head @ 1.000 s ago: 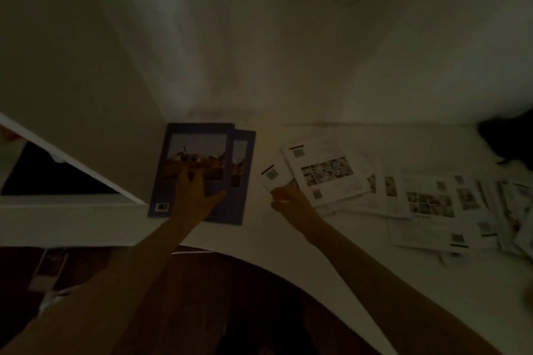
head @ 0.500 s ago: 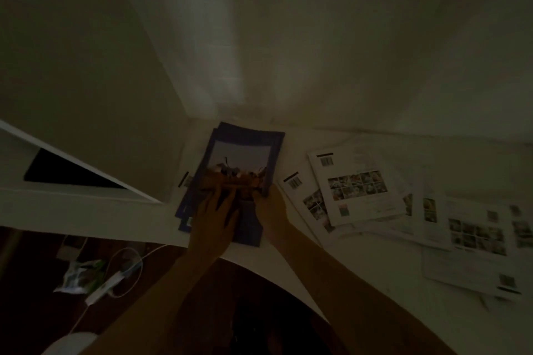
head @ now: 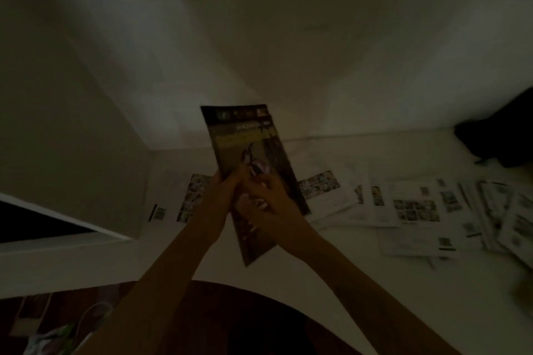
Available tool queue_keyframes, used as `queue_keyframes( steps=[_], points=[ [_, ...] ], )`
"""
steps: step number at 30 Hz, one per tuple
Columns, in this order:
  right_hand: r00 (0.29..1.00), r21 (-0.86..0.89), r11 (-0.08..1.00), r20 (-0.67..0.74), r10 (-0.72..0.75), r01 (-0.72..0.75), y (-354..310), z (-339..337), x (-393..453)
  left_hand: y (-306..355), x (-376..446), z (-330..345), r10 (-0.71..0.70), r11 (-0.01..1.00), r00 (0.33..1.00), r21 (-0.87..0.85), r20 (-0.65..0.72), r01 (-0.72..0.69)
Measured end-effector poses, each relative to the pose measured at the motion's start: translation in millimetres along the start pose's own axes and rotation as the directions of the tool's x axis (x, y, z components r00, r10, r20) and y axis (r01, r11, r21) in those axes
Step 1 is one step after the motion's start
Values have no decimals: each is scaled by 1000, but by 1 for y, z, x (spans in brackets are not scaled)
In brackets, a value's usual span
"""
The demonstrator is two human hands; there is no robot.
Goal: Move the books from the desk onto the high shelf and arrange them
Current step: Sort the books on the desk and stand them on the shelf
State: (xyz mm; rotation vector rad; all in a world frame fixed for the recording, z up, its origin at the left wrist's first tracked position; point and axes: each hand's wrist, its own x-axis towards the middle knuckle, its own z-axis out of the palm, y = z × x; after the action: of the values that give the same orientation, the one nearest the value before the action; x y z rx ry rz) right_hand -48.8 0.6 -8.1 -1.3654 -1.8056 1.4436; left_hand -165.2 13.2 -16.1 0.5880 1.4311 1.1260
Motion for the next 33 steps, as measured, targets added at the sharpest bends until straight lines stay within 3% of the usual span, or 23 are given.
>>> queue_keyframes(
  steps=[2,4,6,8,10,13,17,20,24,28,33],
  points=[
    [991,123,985,-52,125,-118,17,-17,-4,-8,4,-2,-97,995,995,-4,-34,97],
    [929,151,967,-281,241,-206,49,-38,-8,-21,5,-8,-201,978,979,49,-27,202],
    [824,90,934,-447,349,-347,85,-57,-13,-41,12,-21,-274,957,959,74,-73,279],
    [764,-22,877,-503,404,-479,118,-65,-20,-56,17,-35,-306,947,945,72,-113,315],
    [793,-195,845,-497,353,-498,139,-65,-21,-68,22,-46,-296,947,944,89,-145,310],
    [924,-531,783,-355,144,-326,144,-55,-8,-74,21,-58,-170,960,964,188,-204,209],
    [968,-688,681,-155,198,-250,137,-38,27,-76,20,-71,-72,960,976,252,-204,123],
    [949,-733,610,-170,266,-302,143,-33,39,-77,23,-88,-80,961,968,238,-238,138],
    [942,-750,571,-248,225,-333,146,-34,36,-77,25,-100,-111,956,960,235,-257,174],
    [939,-843,439,-202,277,-311,138,-34,36,-79,30,-99,-127,960,948,202,-293,191],
    [963,-795,544,-202,181,-269,126,-43,27,-79,30,-95,-84,957,965,249,-247,147]
  ],
)
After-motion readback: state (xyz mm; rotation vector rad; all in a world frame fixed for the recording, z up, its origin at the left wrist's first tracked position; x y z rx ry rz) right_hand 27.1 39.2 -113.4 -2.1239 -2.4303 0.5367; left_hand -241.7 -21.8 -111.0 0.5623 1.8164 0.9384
